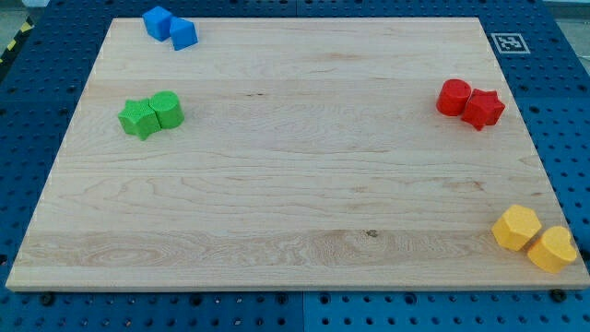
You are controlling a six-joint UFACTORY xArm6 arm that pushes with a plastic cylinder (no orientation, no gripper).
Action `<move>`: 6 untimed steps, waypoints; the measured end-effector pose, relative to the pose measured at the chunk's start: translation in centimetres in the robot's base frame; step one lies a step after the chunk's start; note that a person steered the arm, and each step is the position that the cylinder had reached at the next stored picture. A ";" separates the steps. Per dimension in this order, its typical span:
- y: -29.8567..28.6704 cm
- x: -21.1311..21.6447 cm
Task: Move your arm to the yellow heart
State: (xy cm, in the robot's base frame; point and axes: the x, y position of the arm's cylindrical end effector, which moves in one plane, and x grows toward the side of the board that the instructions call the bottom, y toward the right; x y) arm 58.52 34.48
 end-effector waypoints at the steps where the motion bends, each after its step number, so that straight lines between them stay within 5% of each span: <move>1: -2.2 3.1; 6: -4.2 3.0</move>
